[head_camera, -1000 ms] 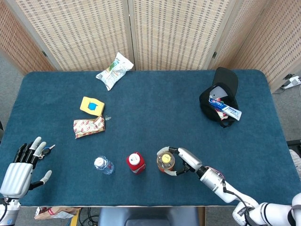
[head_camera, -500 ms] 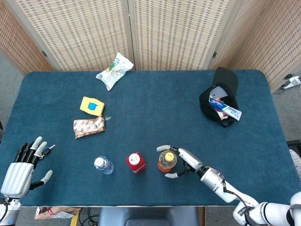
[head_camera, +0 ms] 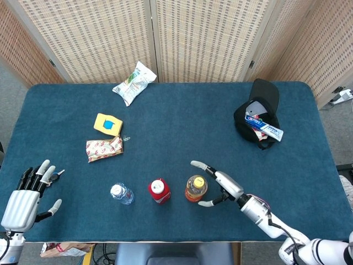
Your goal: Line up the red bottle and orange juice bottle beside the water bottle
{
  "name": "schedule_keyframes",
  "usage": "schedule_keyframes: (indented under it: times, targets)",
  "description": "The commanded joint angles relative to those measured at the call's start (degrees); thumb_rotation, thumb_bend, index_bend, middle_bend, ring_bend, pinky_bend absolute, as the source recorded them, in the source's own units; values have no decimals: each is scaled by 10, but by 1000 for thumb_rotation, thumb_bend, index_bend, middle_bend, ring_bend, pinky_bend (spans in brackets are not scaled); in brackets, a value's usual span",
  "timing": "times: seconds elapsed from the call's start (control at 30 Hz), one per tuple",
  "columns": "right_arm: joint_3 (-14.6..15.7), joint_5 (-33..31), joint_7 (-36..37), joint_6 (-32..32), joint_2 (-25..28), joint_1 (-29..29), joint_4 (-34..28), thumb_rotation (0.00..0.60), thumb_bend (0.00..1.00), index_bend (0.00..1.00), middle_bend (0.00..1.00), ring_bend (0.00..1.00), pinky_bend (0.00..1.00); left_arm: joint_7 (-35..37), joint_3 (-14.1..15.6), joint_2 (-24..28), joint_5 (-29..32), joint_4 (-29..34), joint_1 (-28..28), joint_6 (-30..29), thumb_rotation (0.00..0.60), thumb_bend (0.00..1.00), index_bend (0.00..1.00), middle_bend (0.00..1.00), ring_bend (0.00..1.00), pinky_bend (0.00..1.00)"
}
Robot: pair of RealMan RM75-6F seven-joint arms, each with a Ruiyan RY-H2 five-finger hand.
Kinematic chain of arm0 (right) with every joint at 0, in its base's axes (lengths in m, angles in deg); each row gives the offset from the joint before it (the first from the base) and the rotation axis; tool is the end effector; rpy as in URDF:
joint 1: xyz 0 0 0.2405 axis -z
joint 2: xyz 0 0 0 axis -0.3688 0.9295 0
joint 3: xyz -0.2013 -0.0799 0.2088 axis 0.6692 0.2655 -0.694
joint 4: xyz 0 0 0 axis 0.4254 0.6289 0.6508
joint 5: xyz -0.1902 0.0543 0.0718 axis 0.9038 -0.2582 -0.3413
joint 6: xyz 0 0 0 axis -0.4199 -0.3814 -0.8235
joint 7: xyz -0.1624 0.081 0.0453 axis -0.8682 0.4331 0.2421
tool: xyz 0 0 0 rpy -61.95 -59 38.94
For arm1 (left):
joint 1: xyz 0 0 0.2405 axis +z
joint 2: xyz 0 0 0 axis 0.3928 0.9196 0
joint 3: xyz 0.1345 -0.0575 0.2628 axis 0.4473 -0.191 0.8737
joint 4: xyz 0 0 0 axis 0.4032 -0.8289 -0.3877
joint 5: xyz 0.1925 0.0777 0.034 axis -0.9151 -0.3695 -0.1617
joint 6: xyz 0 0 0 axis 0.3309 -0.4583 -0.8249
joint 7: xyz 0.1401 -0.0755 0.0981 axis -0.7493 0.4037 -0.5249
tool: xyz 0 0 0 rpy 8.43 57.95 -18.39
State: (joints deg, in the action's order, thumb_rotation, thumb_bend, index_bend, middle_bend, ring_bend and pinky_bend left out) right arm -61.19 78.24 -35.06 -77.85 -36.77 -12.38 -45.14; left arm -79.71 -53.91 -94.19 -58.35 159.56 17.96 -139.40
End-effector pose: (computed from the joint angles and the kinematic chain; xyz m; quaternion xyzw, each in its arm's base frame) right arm -0.2016 -0.3201 -0.0144 0.5867 -0.6246 0.5081 0.0872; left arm -0.3092 0.2193 0.1602 -0.6298 -0.3436 -0.4041 0.5674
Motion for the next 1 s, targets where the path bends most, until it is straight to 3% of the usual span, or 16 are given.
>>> schedule_keyframes:
  times: [0.03,0.13,0.37,0.63,1.0]
  targets:
    - [2,-5,-42,-27,35,20,-35,600,98,0,0,0,13,0,0,1,1,-1,0,0,600,241,0,0,0,0]
    - [1,-21,-111,-56,71,47,-73,600,131,0,2,0,12,1,0,1,7,-4,0,4,600,240,0,0,0,0]
    - [19,-59,-284,-120,136,125,-134,600,330,66,98,12,12,20,-2,-3,12,-18,-2,8,600,240,0,0,0,0]
    - [32,-82,-491,-190,174,203,-139,600,346,75,103,19,12,20,0,-6,18,-24,-1,11,600,241,0,0,0,0]
    - [28,-88,-507,-242,191,269,-170,600,345,76,106,19,12,14,1,-11,16,-21,-7,21,600,241,0,0,0,0]
